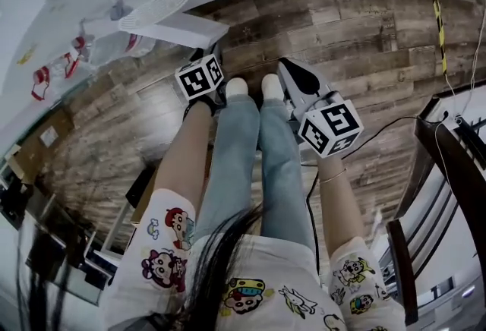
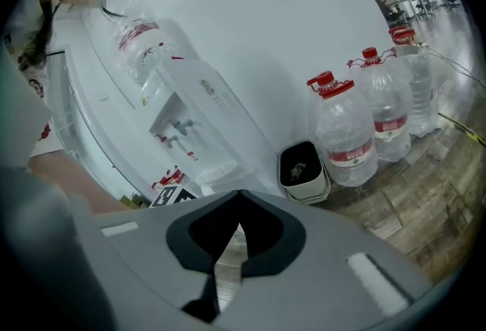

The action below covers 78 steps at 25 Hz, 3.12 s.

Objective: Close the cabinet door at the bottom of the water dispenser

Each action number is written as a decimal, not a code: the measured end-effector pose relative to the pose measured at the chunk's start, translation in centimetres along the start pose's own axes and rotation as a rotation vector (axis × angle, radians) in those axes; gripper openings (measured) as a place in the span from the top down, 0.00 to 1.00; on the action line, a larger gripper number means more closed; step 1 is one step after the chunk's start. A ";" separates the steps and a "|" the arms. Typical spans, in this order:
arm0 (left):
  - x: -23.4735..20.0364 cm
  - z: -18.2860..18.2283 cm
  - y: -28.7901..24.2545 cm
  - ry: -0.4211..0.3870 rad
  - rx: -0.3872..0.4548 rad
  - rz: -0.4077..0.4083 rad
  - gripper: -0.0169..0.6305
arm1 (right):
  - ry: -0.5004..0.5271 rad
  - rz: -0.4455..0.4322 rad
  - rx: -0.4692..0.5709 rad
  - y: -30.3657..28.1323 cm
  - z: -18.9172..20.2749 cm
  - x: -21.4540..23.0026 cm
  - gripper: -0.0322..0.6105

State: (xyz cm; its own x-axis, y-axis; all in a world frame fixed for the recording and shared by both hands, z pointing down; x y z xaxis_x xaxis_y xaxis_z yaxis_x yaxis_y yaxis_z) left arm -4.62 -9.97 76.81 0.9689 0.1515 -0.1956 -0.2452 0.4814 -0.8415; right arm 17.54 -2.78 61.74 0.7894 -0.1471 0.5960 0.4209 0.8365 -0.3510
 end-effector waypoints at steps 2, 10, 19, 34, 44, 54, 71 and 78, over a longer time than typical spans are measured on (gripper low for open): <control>0.8 -0.7 -0.7 -0.017 -0.005 0.016 0.66 | -0.012 0.020 0.003 0.3 0.0 0.8 0.93; 2.5 -3.2 -2.7 -0.118 -0.018 0.061 0.66 | -0.060 0.091 0.029 0.3 -0.6 3.0 0.93; 3.4 -5.0 -4.3 -0.180 -0.011 0.094 0.66 | -0.085 0.114 0.036 -0.1 -0.5 4.0 0.93; 4.4 -8.2 -6.8 -0.372 -0.013 0.173 0.66 | -0.068 0.103 -0.036 -3.1 0.6 3.9 0.93; 5.0 -9.5 -8.3 -0.407 -0.002 0.188 0.62 | -0.084 0.098 -0.040 -3.7 1.4 3.3 0.93; 5.5 -10.3 -8.8 -0.430 0.007 0.192 0.62 | -0.097 0.115 -0.029 -3.1 1.5 3.8 0.93; 9.3 -12.2 -0.6 -0.393 0.081 0.258 0.62 | 0.009 0.098 -0.003 0.7 -4.9 0.9 0.93; 11.2 -14.9 8.9 -0.368 0.164 0.348 0.62 | 0.076 0.080 0.057 4.6 -11.1 -4.4 0.93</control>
State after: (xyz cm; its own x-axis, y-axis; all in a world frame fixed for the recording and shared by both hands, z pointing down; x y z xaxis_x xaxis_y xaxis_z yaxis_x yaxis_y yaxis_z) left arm 4.53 -16.85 59.61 0.7608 0.6050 -0.2348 -0.5805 0.4726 -0.6631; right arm 20.95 -4.20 49.48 0.8521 -0.1164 0.5103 0.3306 0.8755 -0.3523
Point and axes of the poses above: the fingertips, and each gripper's own axes: y backward along the fingers, x to its right, z out of its underside, the point moved 6 cm from there along y, backward along the fingers, and after that the axes turned 11 degrees about x, right-handed, at the moved point
